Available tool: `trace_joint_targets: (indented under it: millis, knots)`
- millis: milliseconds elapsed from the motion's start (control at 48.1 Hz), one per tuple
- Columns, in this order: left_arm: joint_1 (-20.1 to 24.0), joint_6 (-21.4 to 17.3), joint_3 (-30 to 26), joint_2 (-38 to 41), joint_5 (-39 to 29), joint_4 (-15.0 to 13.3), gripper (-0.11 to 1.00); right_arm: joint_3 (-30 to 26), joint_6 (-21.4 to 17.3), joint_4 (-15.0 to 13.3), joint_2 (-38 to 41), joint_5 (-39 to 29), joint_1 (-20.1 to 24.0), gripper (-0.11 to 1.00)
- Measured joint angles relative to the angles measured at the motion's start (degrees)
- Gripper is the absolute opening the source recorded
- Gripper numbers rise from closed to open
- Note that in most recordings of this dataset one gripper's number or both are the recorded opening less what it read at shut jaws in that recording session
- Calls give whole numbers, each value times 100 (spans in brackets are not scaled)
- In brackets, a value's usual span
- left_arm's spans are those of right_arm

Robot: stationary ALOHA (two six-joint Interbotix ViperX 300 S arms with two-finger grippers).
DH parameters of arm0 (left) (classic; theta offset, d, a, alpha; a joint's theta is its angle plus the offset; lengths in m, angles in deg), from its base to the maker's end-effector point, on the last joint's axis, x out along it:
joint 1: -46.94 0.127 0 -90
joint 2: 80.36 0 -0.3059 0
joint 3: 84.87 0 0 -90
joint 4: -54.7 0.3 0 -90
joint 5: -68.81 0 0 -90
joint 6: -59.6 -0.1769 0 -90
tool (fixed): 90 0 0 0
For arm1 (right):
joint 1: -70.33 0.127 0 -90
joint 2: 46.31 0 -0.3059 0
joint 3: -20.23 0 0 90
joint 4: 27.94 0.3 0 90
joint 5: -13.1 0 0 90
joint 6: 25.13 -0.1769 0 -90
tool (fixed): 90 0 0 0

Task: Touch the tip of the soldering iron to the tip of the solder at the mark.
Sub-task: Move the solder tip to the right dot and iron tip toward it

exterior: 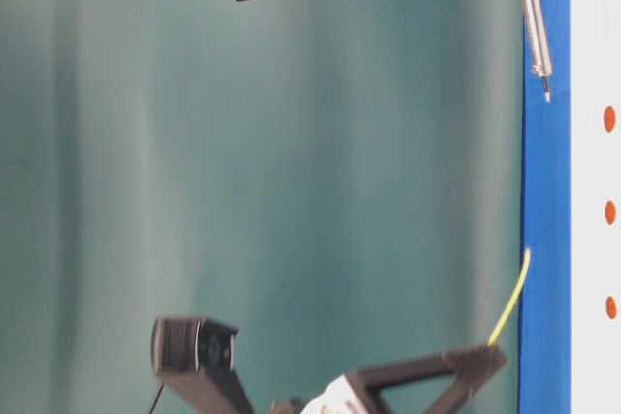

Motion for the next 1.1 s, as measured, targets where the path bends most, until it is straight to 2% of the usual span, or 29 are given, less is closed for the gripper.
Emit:
trace_joint_targets:
  millis: [270,478,686,1102]
  knots:
    - [-44,-62,-694,1037,343,9,3,0,-9,-9,35,26,0,6]
    - [-62,-97,-1063,1450,431,0,3,0,-9,-9,88,62,0,6]
    - [-62,-105,-1143,1846,466,0,3,0,-9,-9,176,141,0,6]
    - [-62,-105,-1143,1881,483,0,3,-18,-9,-18,413,229,0,6]
